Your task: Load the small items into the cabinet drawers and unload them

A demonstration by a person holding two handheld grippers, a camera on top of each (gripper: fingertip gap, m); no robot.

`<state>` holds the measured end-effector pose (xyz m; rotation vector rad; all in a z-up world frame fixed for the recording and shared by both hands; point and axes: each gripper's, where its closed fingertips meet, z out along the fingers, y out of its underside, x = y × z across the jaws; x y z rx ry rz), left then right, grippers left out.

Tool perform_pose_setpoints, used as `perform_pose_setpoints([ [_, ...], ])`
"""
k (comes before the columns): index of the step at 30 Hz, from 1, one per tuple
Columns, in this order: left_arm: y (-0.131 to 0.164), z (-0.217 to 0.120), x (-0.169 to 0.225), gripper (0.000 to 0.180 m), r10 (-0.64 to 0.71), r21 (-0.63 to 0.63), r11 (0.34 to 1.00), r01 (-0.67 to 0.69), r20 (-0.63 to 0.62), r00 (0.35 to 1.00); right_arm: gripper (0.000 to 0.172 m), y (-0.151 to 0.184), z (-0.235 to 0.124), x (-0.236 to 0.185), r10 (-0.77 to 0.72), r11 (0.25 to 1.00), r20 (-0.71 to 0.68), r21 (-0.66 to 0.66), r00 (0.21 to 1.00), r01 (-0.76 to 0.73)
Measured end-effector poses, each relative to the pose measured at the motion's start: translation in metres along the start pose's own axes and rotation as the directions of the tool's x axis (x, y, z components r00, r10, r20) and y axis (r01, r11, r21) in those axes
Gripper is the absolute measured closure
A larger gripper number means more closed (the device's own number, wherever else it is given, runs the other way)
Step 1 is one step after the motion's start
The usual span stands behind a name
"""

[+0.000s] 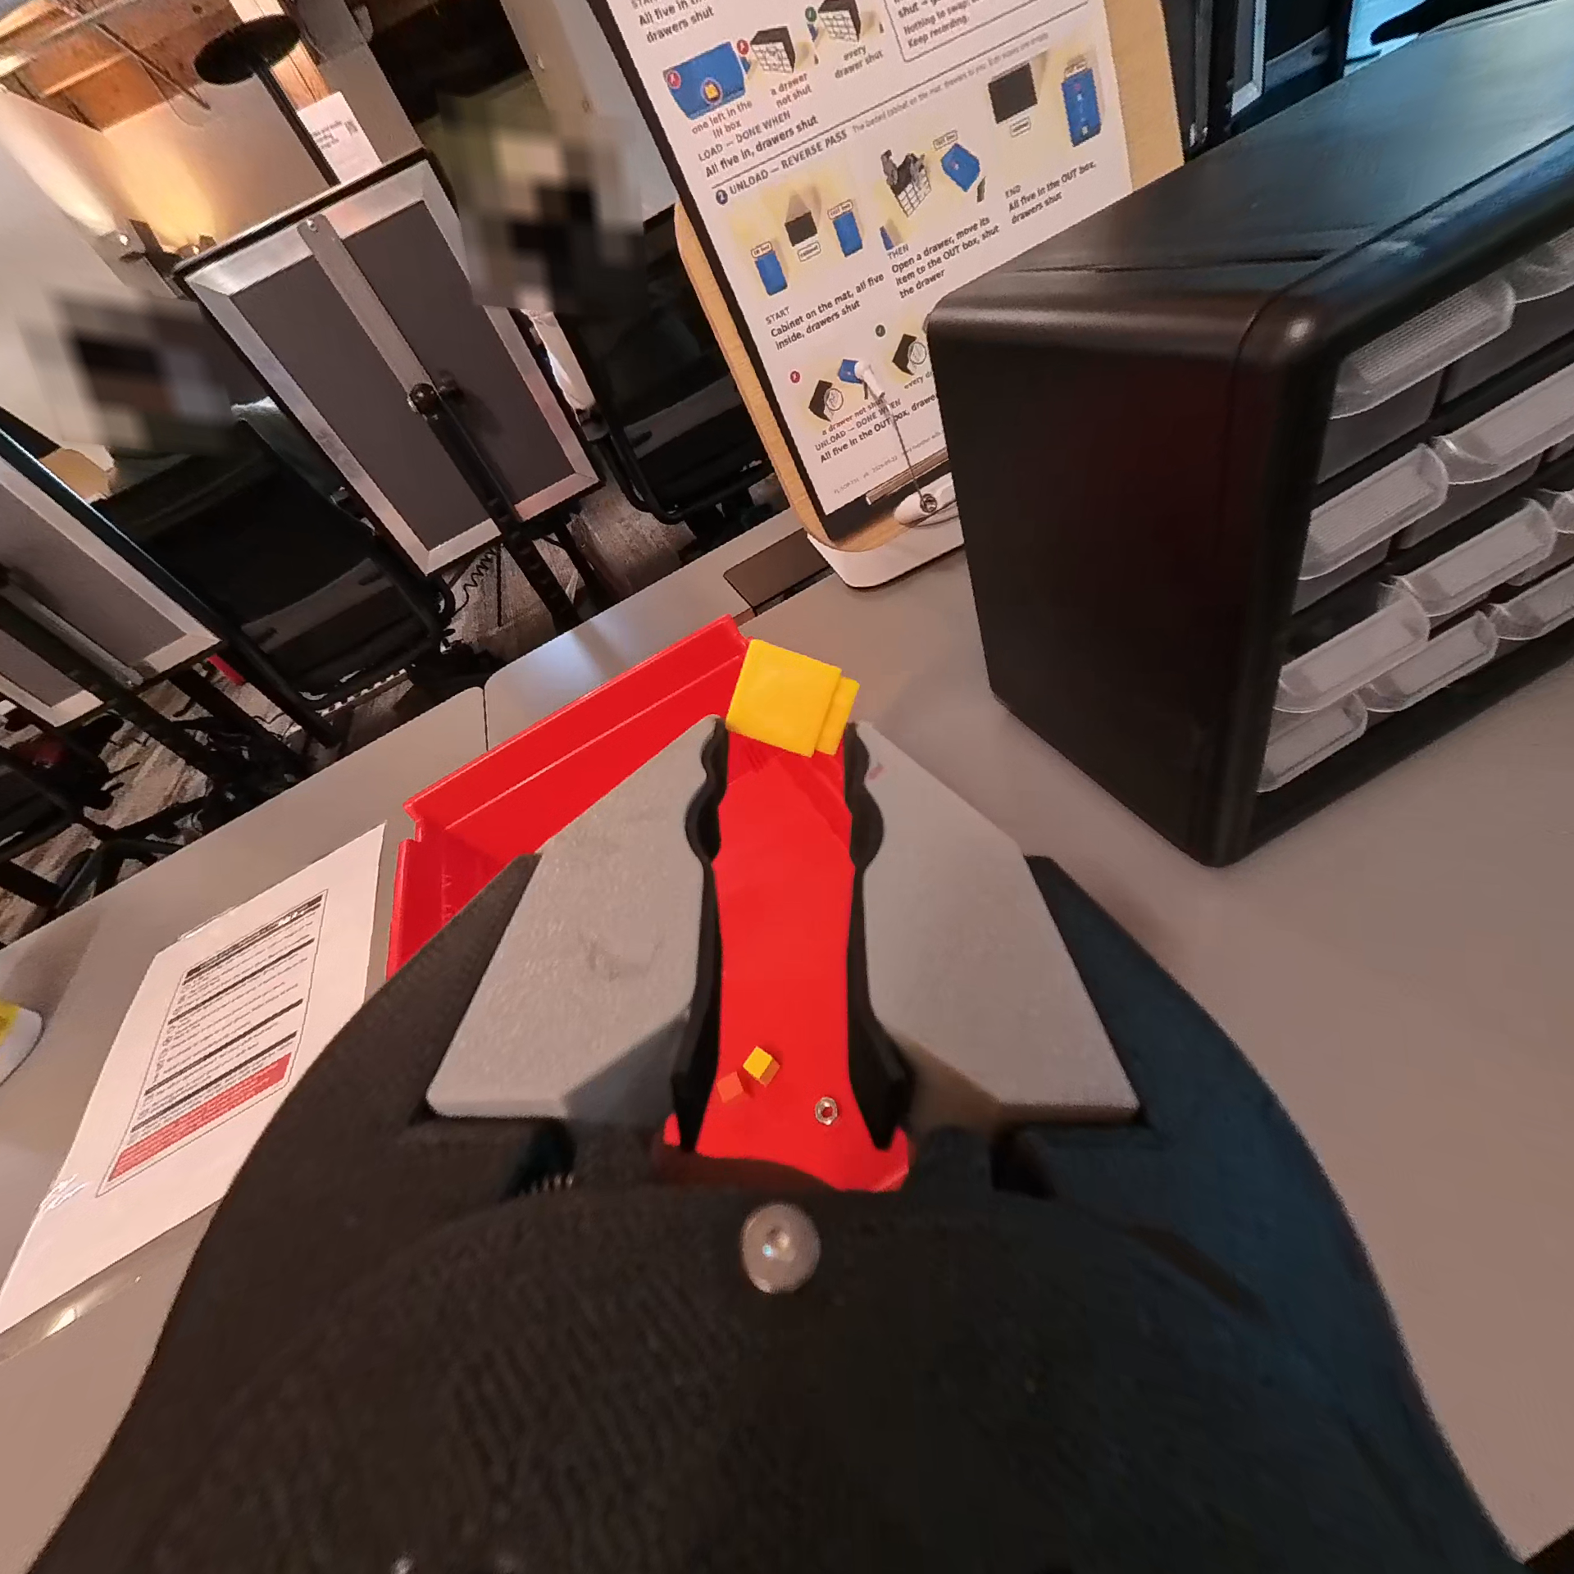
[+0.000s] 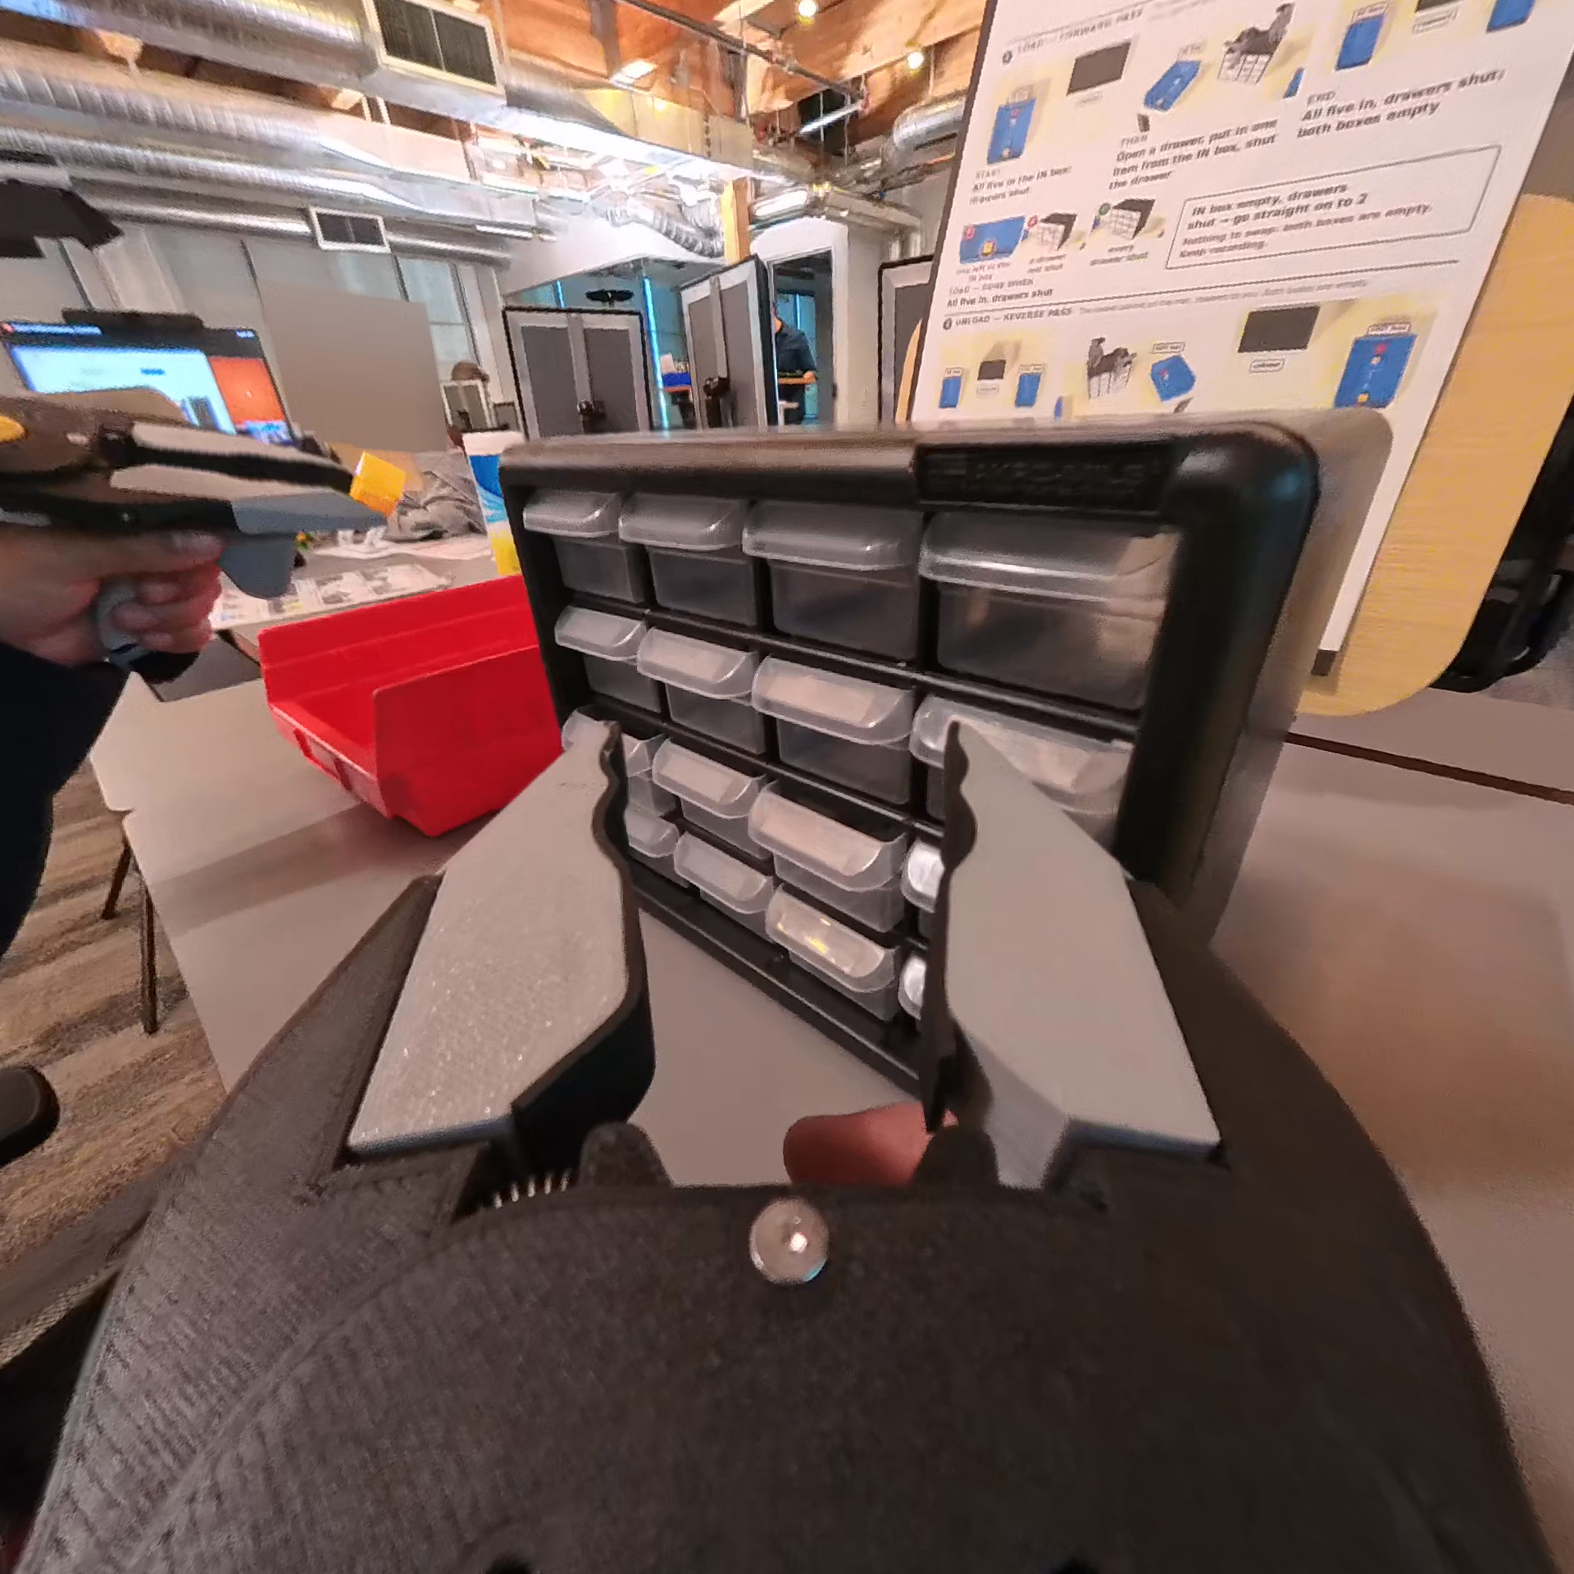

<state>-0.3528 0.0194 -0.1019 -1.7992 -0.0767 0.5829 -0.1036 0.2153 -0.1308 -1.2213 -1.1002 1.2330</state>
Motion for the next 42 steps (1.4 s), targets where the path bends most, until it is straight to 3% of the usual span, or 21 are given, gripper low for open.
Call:
perform_pose_setpoints([
  [1, 0.0, 0.0, 0.0, 0.156, 0.001, 0.002, 1.0, -0.001, 0.0, 1.0, 0.1, -0.003, 0.001, 0.0, 0.008, 1.0, 0.007, 0.009, 1.0, -0.008],
  [14, -0.007, -0.001, 0.004, 0.156, -0.013, 0.032, 0.999, 0.013, -0.022, 1.0, 0.095, -0.013, 0.011, 0.013, 0.08, 0.995, 0.027, 0.05, 0.996, -0.081],
  [22, -0.015, -0.002, 0.012, 0.156, 0.019, 0.059, 0.998, -0.017, -0.03, 0.999, 0.103, -0.023, 0.013, 0.015, 0.162, 0.979, 0.076, 0.113, 0.984, -0.17],
  [32, -0.018, 0.002, 0.022, 0.155, 0.054, 0.067, 0.996, -0.05, -0.049, 0.997, 0.108, -0.045, 0.002, 0.014, 0.349, 0.872, 0.277, 0.253, 0.895, -0.418],
  [42, -0.021, 0.001, 0.024, 0.156, 0.06, 0.076, 0.996, -0.056, -0.051, 0.997, 0.106, -0.042, -0.017, -0.01, 0.265, 0.914, 0.276, 0.233, 0.924, -0.331],
])
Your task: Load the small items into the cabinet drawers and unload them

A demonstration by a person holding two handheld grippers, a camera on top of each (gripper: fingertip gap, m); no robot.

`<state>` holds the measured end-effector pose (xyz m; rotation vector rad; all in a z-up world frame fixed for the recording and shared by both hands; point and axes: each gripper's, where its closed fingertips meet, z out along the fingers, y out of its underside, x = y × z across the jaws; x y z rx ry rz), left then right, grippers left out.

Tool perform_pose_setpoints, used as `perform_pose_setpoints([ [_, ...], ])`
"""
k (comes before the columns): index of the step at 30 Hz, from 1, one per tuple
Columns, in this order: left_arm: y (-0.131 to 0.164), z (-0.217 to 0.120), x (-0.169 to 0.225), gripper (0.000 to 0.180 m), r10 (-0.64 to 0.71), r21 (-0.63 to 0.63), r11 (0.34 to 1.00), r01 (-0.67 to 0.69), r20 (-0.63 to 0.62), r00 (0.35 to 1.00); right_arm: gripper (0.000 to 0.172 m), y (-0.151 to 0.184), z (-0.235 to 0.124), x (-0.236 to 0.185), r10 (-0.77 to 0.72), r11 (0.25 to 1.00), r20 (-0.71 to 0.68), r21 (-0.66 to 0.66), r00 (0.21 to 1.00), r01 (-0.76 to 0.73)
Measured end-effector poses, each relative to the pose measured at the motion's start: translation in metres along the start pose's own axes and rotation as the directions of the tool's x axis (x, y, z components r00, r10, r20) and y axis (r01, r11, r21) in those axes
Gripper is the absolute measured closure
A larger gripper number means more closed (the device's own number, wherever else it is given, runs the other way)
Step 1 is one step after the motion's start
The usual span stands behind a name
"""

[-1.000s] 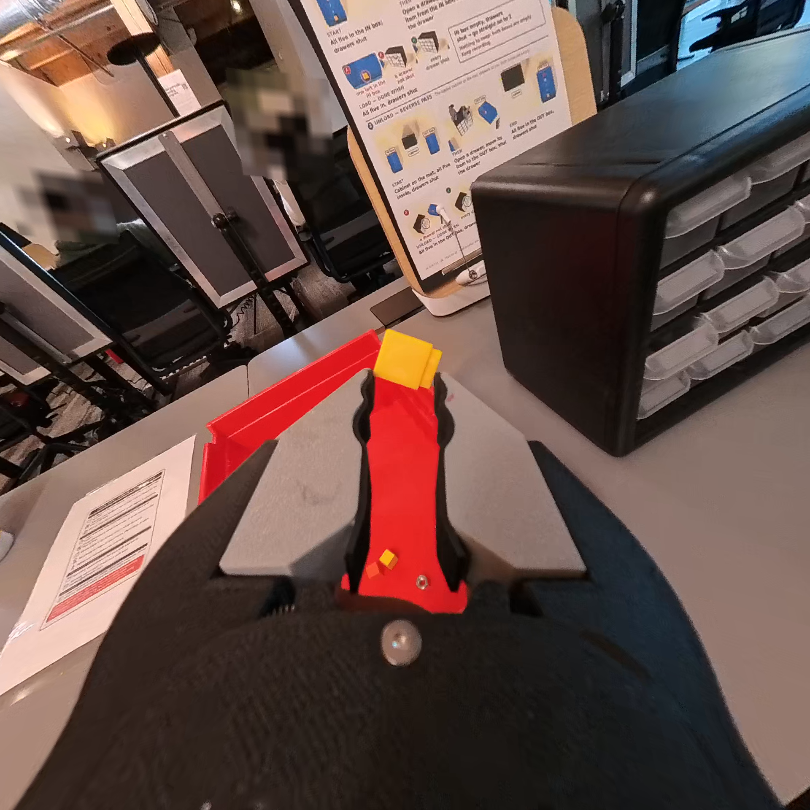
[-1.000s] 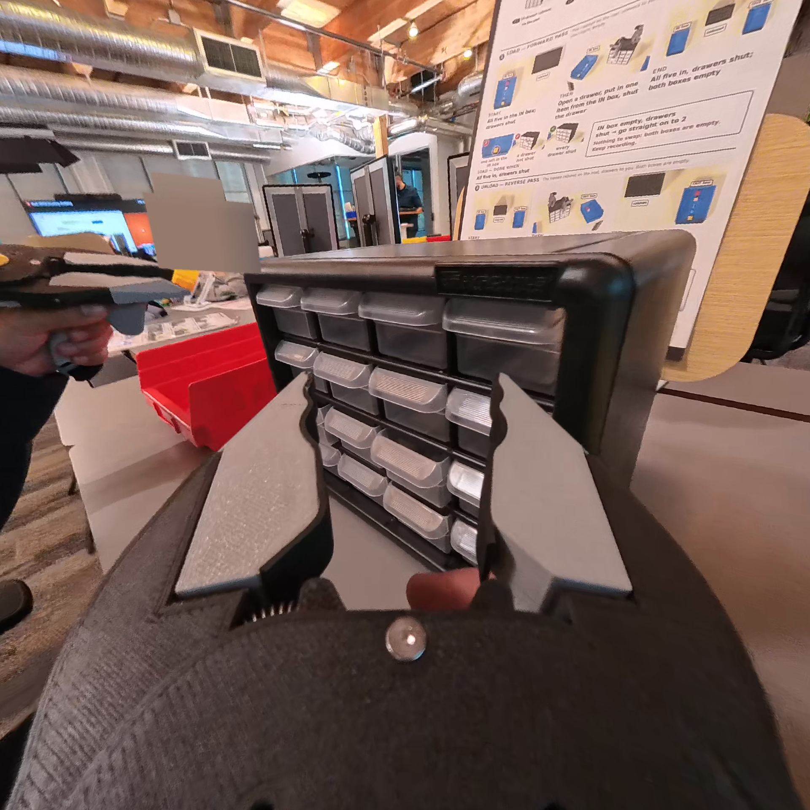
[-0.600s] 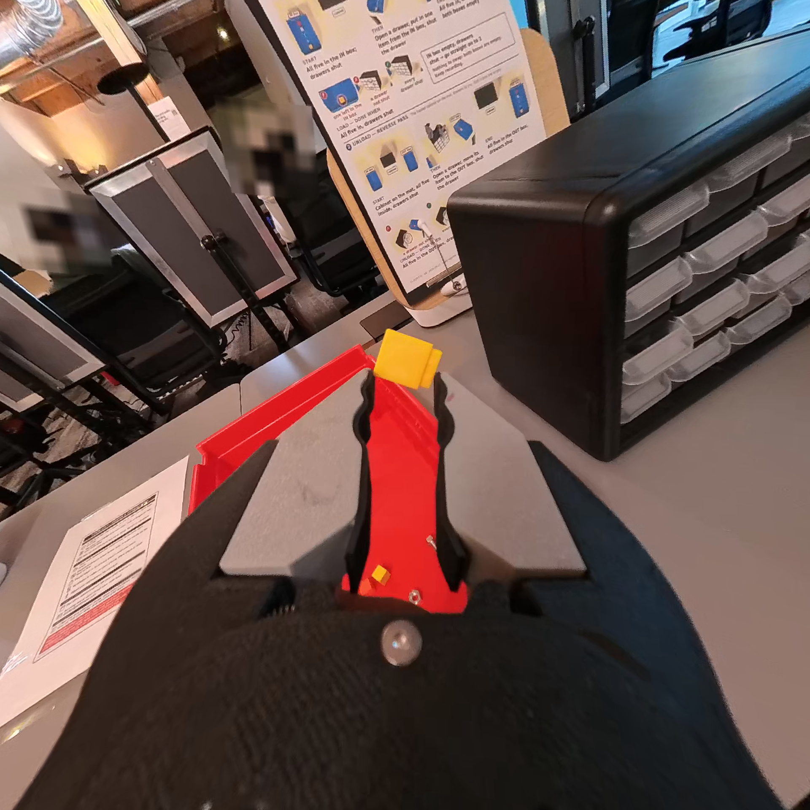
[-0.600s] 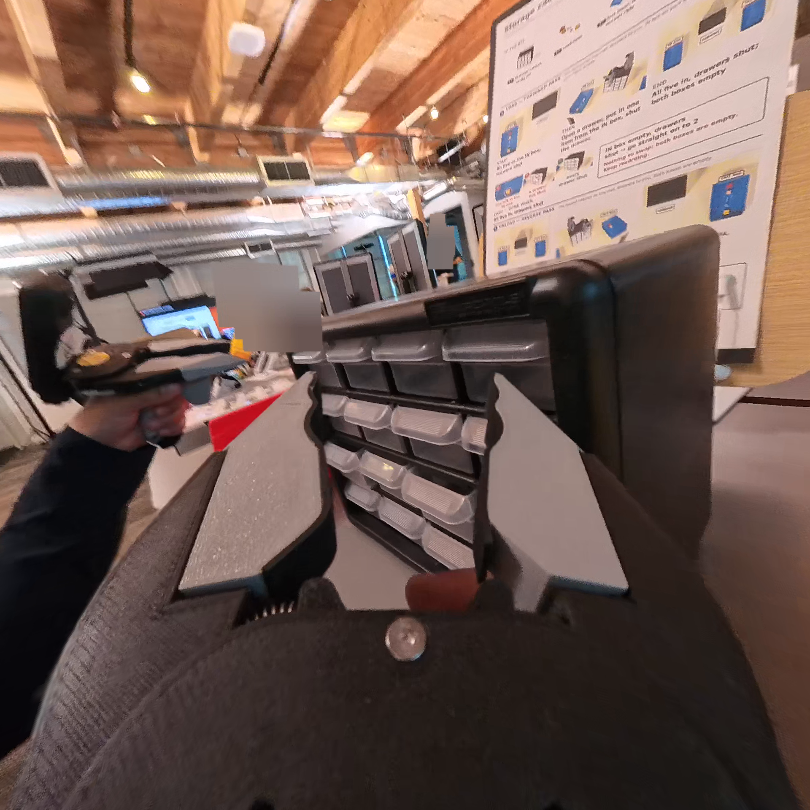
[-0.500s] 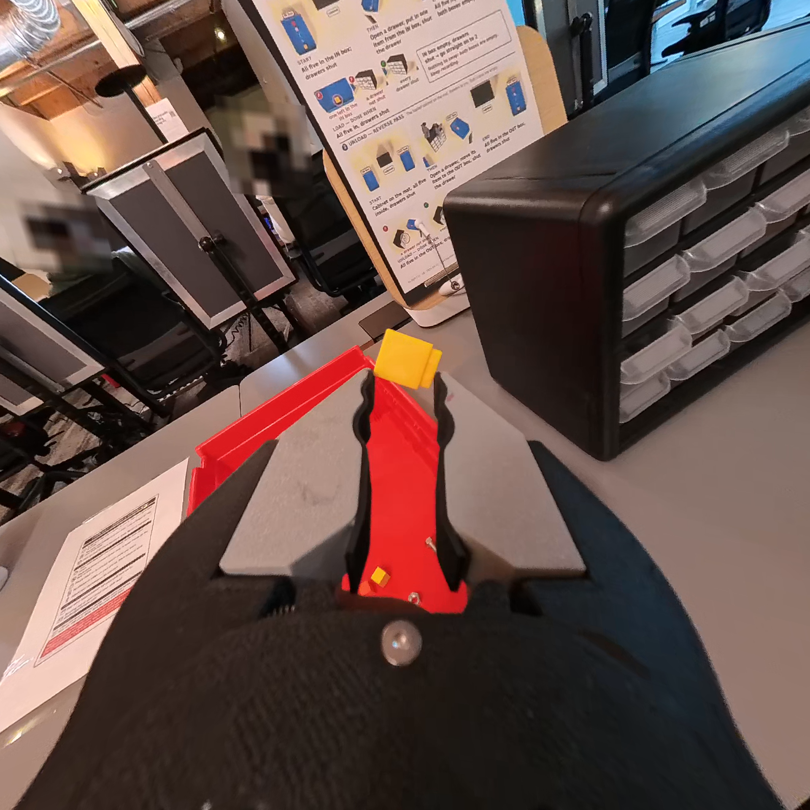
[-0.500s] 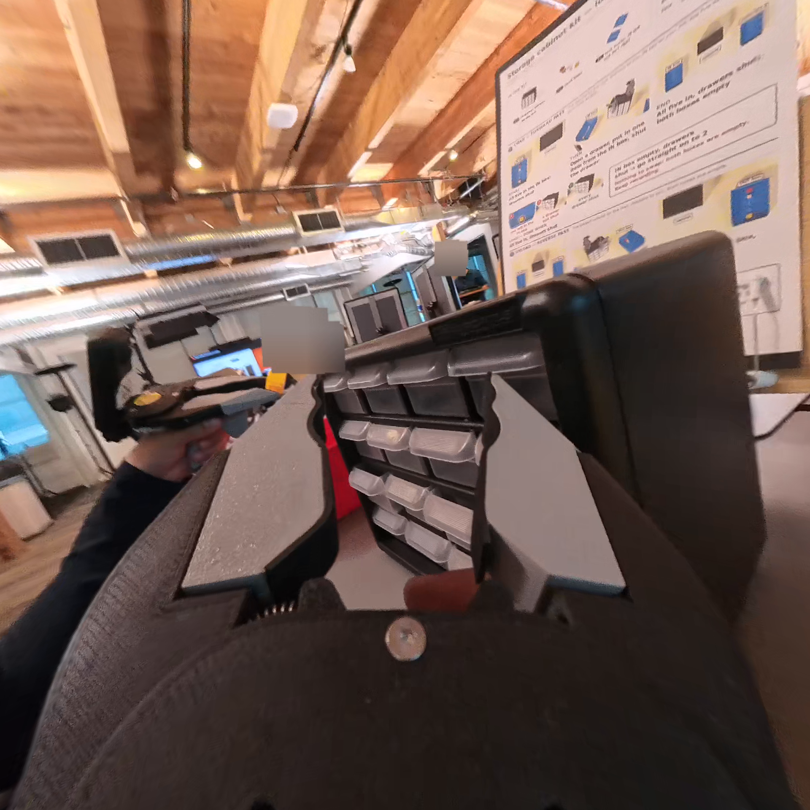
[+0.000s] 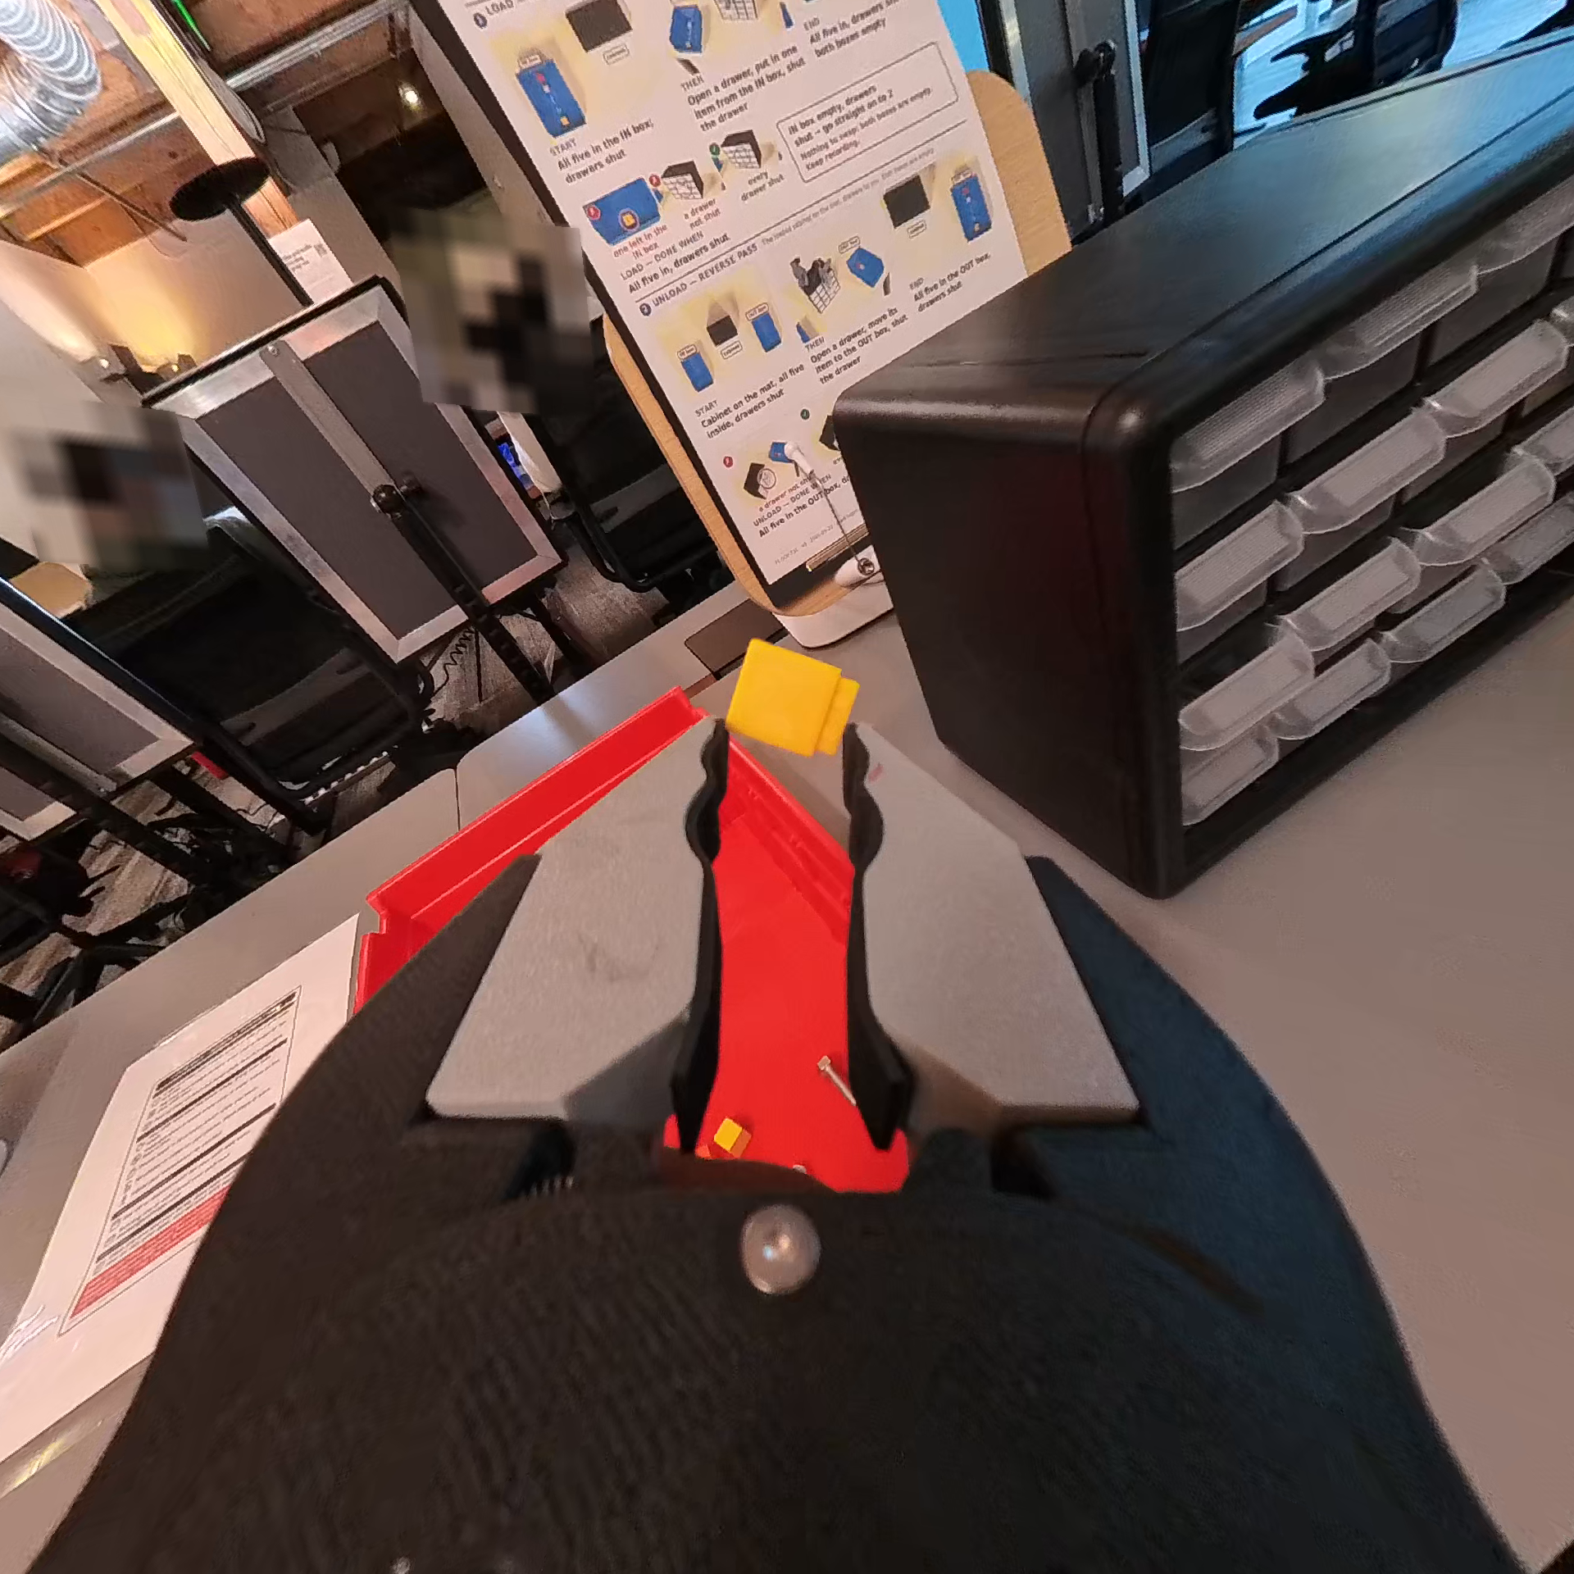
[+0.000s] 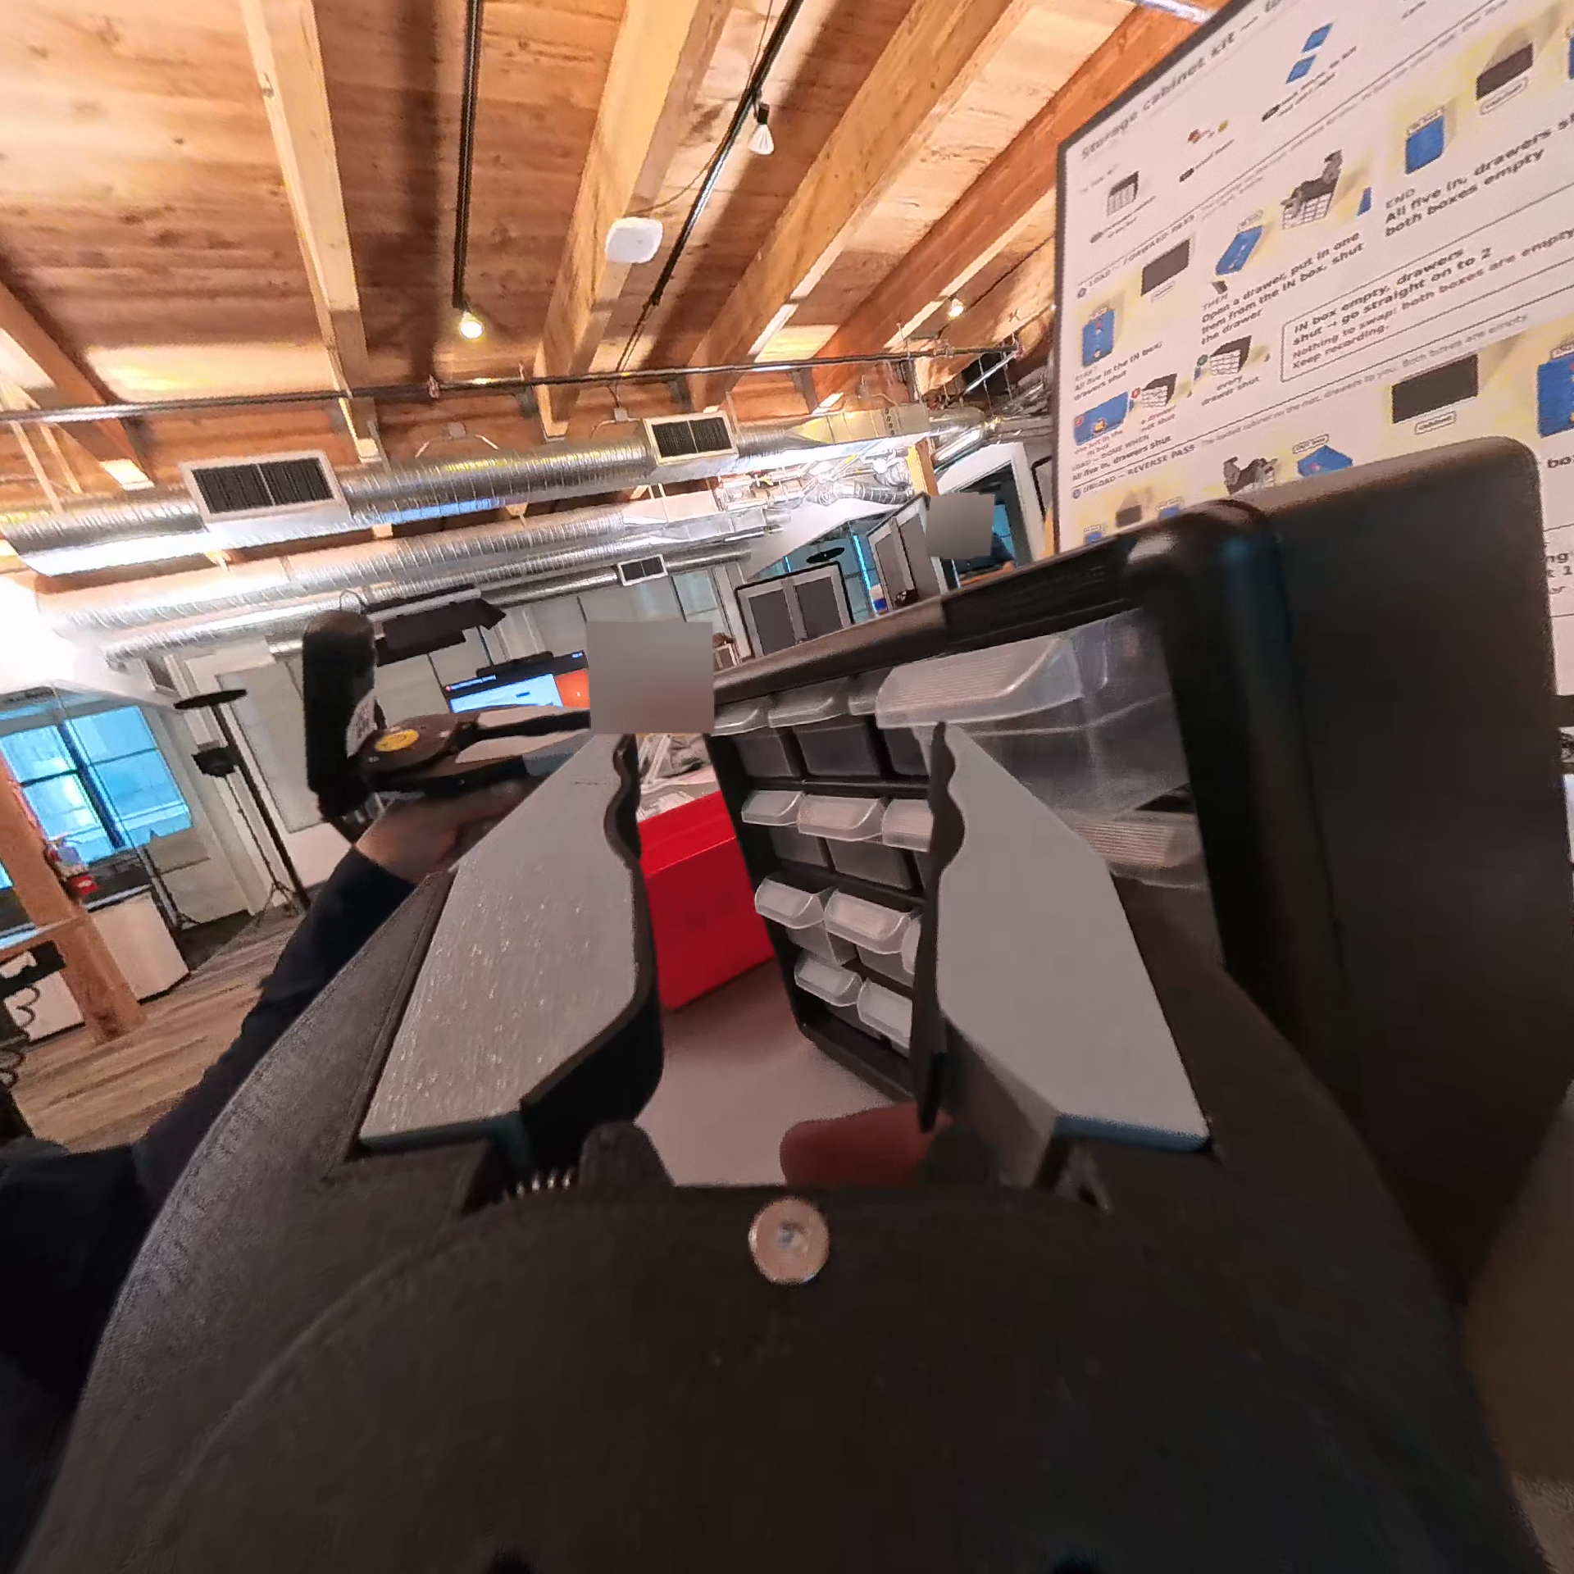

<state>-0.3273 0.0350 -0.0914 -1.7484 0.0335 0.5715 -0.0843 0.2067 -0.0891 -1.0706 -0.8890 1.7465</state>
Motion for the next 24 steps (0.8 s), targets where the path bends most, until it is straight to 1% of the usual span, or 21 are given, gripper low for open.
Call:
perform_pose_setpoints([
  [11, -0.016, -0.005, 0.011, 0.156, 0.058, 0.045, 0.997, -0.057, -0.003, 0.998, 0.109, 0.003, -0.013, -0.019, -0.059, 0.998, 0.01, -0.034, 0.998, 0.059],
  [15, -0.023, -0.008, 0.015, 0.156, 0.087, 0.073, 0.994, -0.087, -0.003, 0.996, 0.105, 0.007, -0.017, -0.018, -0.025, 0.999, 0.008, -0.042, 1.0, 0.026],
  [20, -0.045, -0.019, 0.03, 0.155, 0.174, 0.166, 0.971, -0.172, 0.001, 0.985, 0.105, 0.021, -0.038, -0.019, 0.015, 0.996, -0.022, -0.092, 1.0, -0.017],
  [22, -0.058, -0.026, 0.043, 0.155, 0.236, 0.226, 0.947, -0.228, -0.008, 0.972, 0.108, 0.018, -0.044, -0.025, 0.009, 0.994, -0.036, -0.105, 0.999, -0.013],
  [24, -0.068, -0.031, 0.057, 0.155, 0.295, 0.27, 0.921, -0.281, -0.011, 0.955, 0.116, 0.007, -0.044, -0.035, -0.024, 0.993, -0.051, -0.113, 0.998, 0.018],
])
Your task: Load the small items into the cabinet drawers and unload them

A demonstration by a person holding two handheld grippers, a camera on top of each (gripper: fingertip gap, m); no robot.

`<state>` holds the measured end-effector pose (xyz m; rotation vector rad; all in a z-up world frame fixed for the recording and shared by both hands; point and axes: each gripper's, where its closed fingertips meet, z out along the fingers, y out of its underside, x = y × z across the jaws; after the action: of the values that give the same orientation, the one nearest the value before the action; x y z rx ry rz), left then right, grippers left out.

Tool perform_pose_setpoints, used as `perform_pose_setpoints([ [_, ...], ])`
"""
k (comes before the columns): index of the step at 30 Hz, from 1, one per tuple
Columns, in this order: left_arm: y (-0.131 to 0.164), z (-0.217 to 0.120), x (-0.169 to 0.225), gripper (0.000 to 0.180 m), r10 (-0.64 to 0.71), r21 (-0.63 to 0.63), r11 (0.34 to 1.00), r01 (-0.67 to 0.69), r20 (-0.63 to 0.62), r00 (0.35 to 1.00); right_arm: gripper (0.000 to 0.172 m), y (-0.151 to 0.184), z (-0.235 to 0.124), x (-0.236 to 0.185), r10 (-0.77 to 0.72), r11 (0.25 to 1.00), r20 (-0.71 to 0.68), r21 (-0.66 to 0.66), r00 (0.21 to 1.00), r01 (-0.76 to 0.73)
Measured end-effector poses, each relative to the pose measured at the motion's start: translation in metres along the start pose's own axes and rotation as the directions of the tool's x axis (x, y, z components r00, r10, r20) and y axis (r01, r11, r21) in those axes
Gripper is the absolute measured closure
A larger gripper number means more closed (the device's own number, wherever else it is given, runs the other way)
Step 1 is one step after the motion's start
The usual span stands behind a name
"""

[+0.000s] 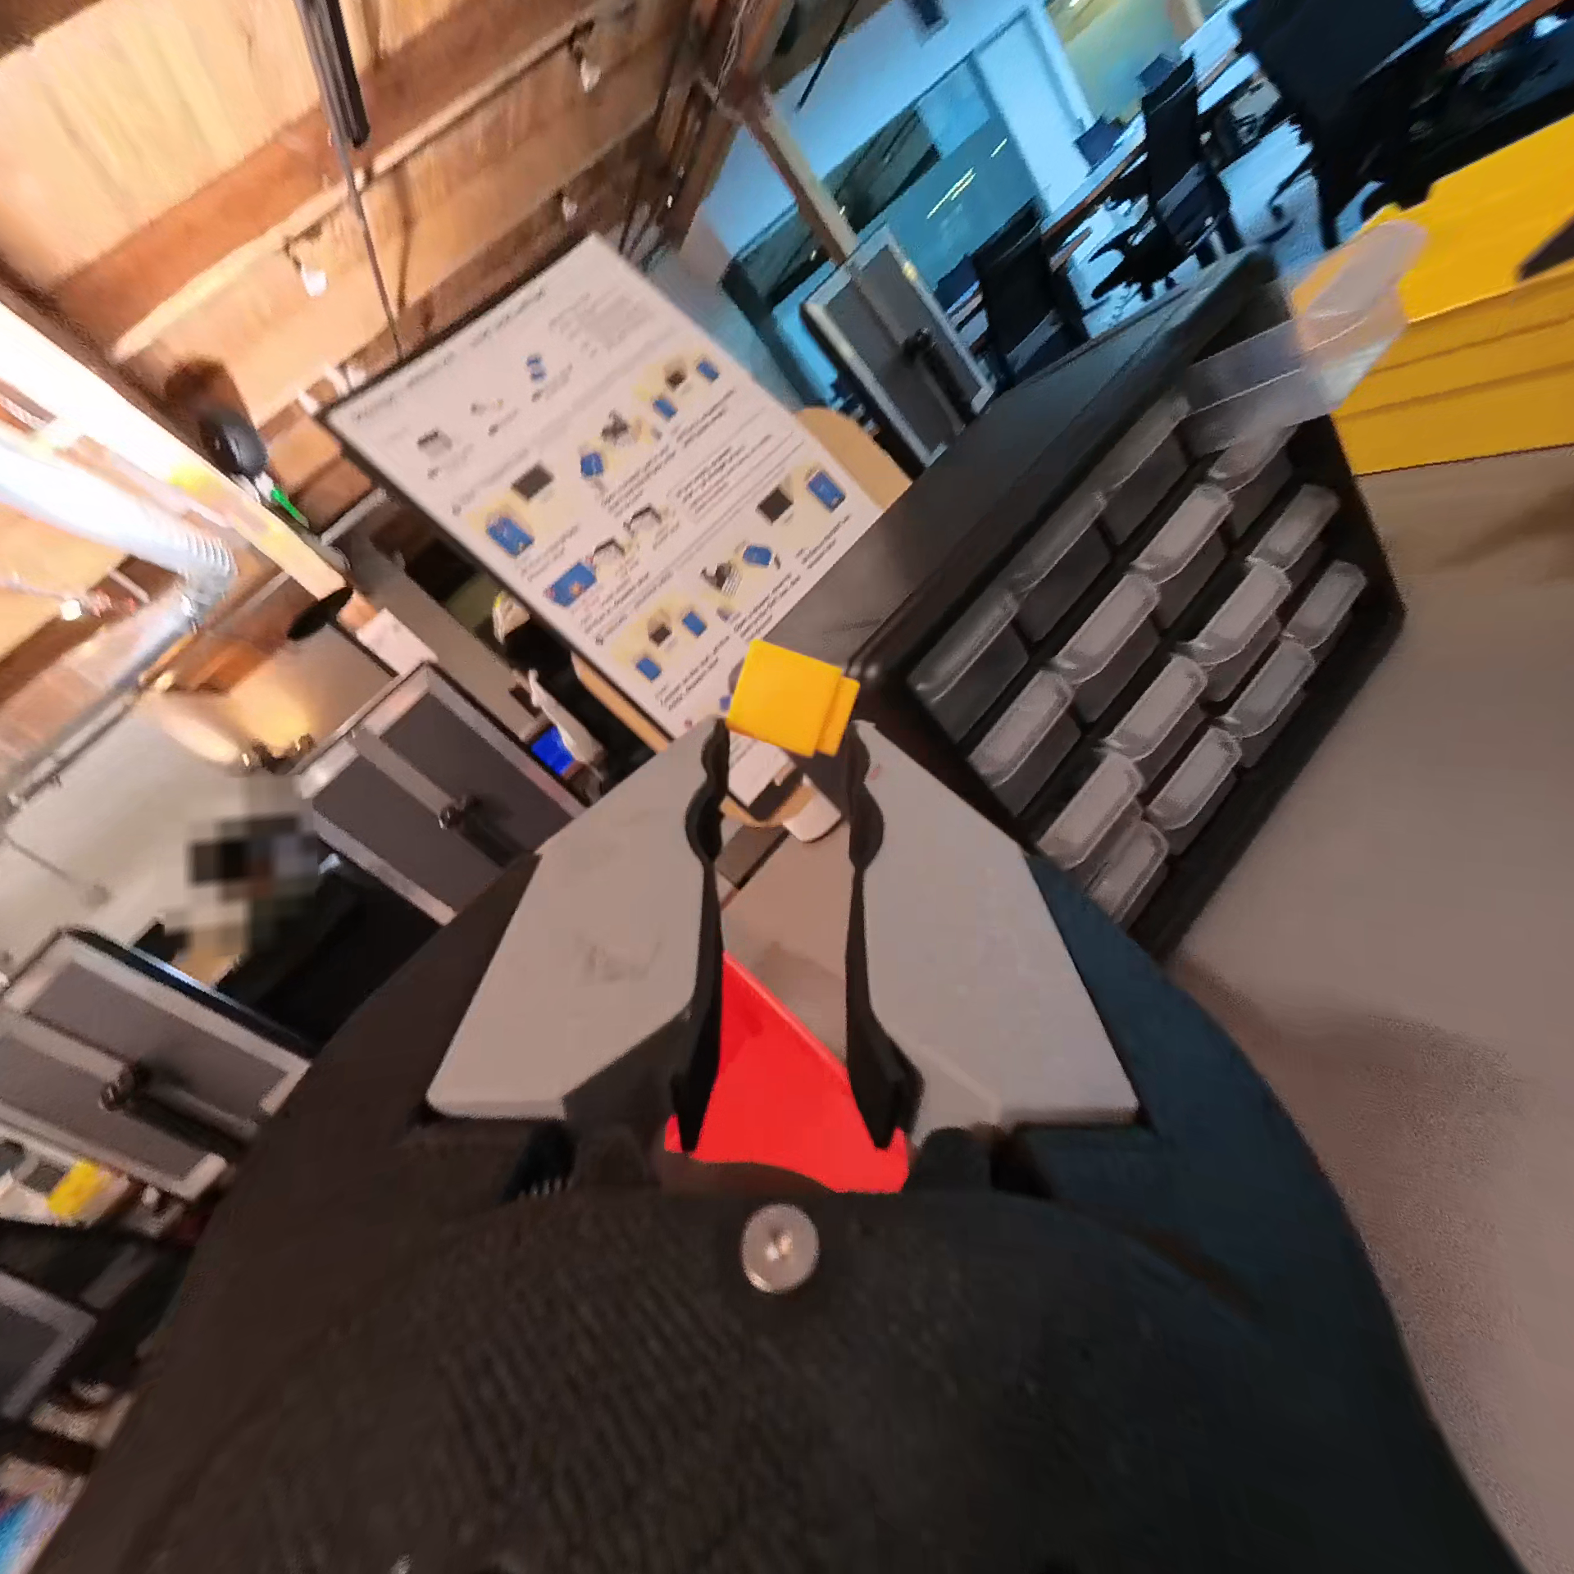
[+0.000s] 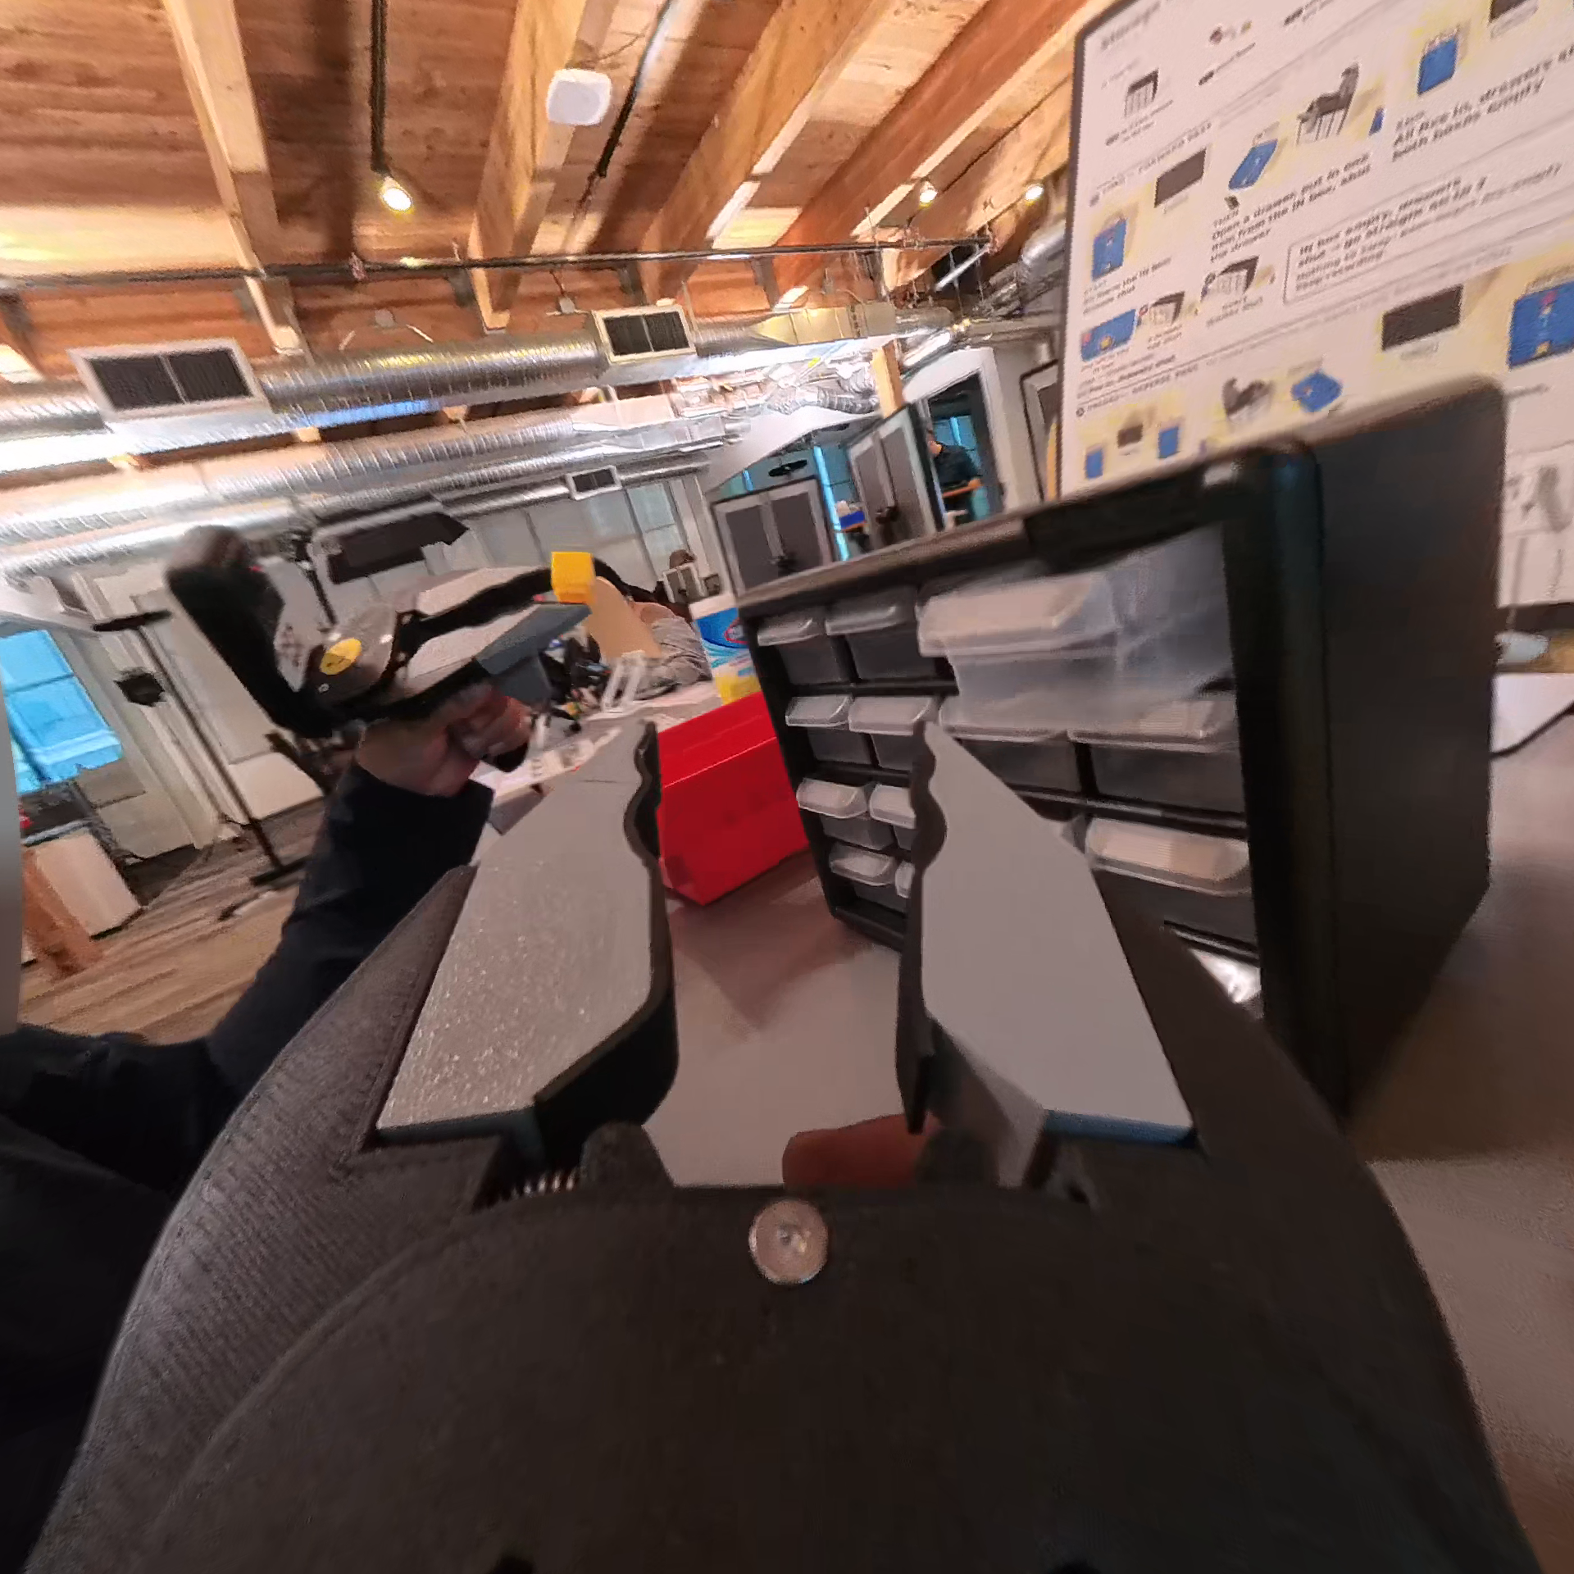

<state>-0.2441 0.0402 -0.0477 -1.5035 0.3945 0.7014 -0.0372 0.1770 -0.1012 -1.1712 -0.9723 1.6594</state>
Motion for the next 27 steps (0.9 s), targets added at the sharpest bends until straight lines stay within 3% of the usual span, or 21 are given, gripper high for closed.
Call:
perform_pose_setpoints([
  [3, -0.024, 0.0, 0.018, 0.155, 0.084, 0.075, 0.994, -0.082, -0.012, 0.996, 0.119, -0.012, 0.011, -0.018, -0.05, 0.996, -0.049, -0.07, 0.998, 0.047],
  [7, -0.049, 0.005, 0.052, 0.156, 0.187, 0.154, 0.972, -0.178, -0.047, 0.981, 0.115, -0.008, 0.048, -0.068, -0.096, 0.973, 0.051, -0.205, 0.994, 0.105],
  [14, -0.064, 0.015, 0.101, 0.156, 0.325, 0.209, 0.93, -0.302, -0.088, 0.942, 0.115, 0.005, 0.111, -0.098, -0.192, 0.924, 0.128, -0.31, 0.973, 0.223],
  [16, -0.067, 0.014, 0.104, 0.156, 0.329, 0.231, 0.925, -0.302, -0.088, 0.94, 0.122, 0.014, 0.118, -0.095, -0.183, 0.911, 0.132, -0.35, 0.974, 0.219],
  [19, -0.066, 0.015, 0.104, 0.156, 0.325, 0.237, 0.925, -0.297, -0.091, 0.941, 0.153, 0.022, 0.121, -0.098, -0.158, 0.901, 0.174, -0.378, 0.972, 0.214],
  [24, -0.063, 0.019, 0.104, 0.16, 0.272, 0.24, 0.94, -0.241, -0.106, 0.957, 0.154, 0.018, 0.121, -0.091, -0.185, 0.895, 0.164, -0.378, 0.969, 0.235],
  [25, -0.061, 0.019, 0.103, 0.174, 0.247, 0.234, 0.948, -0.214, -0.122, 0.961, 0.154, 0.013, 0.12, -0.087, -0.201, 0.9, 0.147, -0.364, 0.969, 0.241],
  [27, -0.06, 0.022, 0.091, 0.171, 0.153, 0.224, 0.966, -0.126, -0.111, 0.982, 0.154, -0.003, 0.115, -0.076, -0.231, 0.91, 0.106, -0.329, 0.967, 0.253],
])
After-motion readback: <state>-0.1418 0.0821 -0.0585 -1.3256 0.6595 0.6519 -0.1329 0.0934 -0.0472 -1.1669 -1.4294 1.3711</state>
